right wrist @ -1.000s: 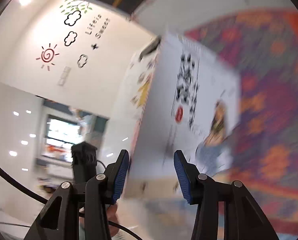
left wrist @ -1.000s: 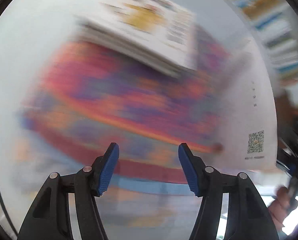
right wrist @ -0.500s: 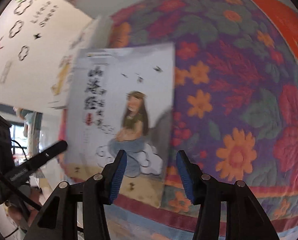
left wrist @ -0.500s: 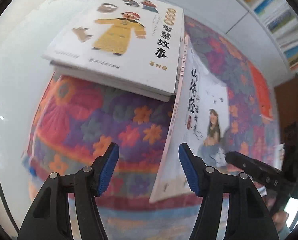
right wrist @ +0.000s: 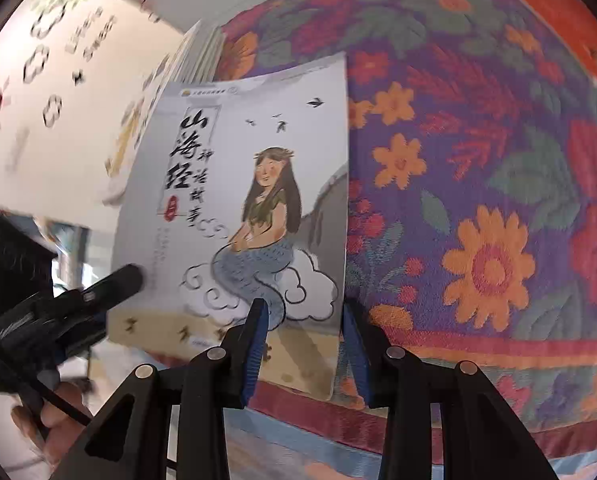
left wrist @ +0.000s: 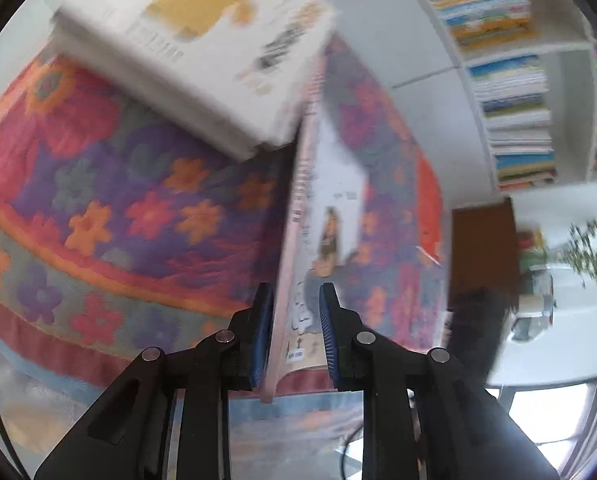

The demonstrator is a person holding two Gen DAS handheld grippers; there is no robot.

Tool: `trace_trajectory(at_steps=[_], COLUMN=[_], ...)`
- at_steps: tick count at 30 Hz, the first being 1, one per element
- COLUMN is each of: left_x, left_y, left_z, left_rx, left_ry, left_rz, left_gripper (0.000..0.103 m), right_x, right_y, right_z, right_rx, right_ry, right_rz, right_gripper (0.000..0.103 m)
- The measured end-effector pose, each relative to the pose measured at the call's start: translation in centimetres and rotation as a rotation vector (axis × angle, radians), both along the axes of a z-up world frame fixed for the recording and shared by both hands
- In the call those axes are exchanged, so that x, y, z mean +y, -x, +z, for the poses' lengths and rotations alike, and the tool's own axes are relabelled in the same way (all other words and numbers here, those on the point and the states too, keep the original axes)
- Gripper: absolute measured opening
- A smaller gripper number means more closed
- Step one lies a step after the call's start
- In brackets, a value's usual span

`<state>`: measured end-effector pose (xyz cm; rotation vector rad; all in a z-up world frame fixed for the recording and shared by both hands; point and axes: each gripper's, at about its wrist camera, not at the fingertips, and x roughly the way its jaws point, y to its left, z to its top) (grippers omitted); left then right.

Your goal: Organize books

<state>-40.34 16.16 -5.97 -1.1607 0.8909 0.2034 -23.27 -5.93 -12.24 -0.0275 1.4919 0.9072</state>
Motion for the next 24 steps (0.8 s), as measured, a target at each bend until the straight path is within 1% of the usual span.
trace_trajectory(at_steps=[1, 2, 3, 4, 6, 7, 8, 10, 11, 12, 13, 14, 17, 18, 19, 21, 23, 24], left_x=[-0.3, -0.8, -1.5, -2.0, -2.7, -2.8, -2.8, -2.6, -2.3, -1.9, -1.6, -1.2, -0.9, -0.7, -0.6, -0.8, -0.6, -0.5], left_y=[-0.5, -1.1, -1.8, -2.4, -3.3, -3.6, -3.6, -3.7, -3.8, -4.1, -4.4, -4.6, -5.0, -5.1, -5.1, -5.8, -5.8, -5.7], left_z=[0.6, 0.9, 0.8, 0.5, -0.7, -1.0, -1.0, -0.6, -0.3, -0.4, -0.4, -0.3, -0.1, -0.1, -0.3, -1.0, -1.6, -1.7], left_rx=[-0.001, 0.021, 0.047, 0.074, 0.108, 0.125, 0.132, 0.095, 0.06, 0.033, 0.017, -0.001, -0.02, -0.038, -0.054, -0.077, -0.086, -0.084], left_ry=[-0.023, -0.07, -0.107, -0.125, -0.114, -0.113, -0.108, -0.05, 0.007, 0.058, 0.095, 0.131, 0.191, 0.231, 0.271, 0.34, 0.387, 0.397], left_rz=[-0.025, -0.055, -0.076, -0.084, -0.071, -0.049, -0.028, 0.014, 0.024, 0.029, 0.036, 0.041, 0.075, 0.089, 0.102, 0.124, 0.137, 0.137], left_gripper=[0.02, 0.02, 0.02, 0.02, 0.019, 0.015, 0.013, 0.013, 0.013, 0.013, 0.013, 0.013, 0.013, 0.013, 0.013, 0.013, 0.013, 0.013], right_x=[-0.2, -0.5, -0.5, -0.7, -0.9, -0.9, -1.0, -1.3, -1.6, -1.7, -2.2, -2.8, -4.4, -4.9, -5.4, -5.6, -5.2, -5.1], right_y=[-0.2, -0.4, -0.5, -0.7, -1.0, -1.1, -1.3, -1.6, -1.9, -2.2, -2.5, -2.8, -3.8, -4.1, -4.5, -5.1, -5.8, -6.0], right_z=[-0.1, -0.2, -0.3, -0.4, -0.6, -0.6, -0.7, -0.7, -0.9, -0.9, -1.1, -1.2, -1.8, -2.2, -2.9, -4.1, -5.6, -5.8], right_rx=[0.013, 0.028, 0.042, 0.055, 0.084, 0.093, 0.104, 0.131, 0.161, 0.195, 0.252, 0.29, 0.362, 0.393, 0.445, 0.541, 0.644, 0.661], right_ry=[-0.011, -0.025, -0.034, -0.042, -0.056, -0.061, -0.068, -0.079, -0.088, -0.099, -0.122, -0.15, -0.221, -0.257, -0.308, -0.376, -0.455, -0.471], right_rz=[-0.003, -0.011, -0.022, -0.034, -0.053, -0.053, -0.05, -0.048, -0.049, -0.053, -0.067, -0.086, -0.126, -0.147, -0.174, -0.207, -0.248, -0.257], right_gripper=[0.038, 0.038, 0.038, 0.038, 0.038, 0.038, 0.038, 0.038, 0.04, 0.046, 0.052, 0.053, 0.055, 0.055, 0.055, 0.055, 0.055, 0.055])
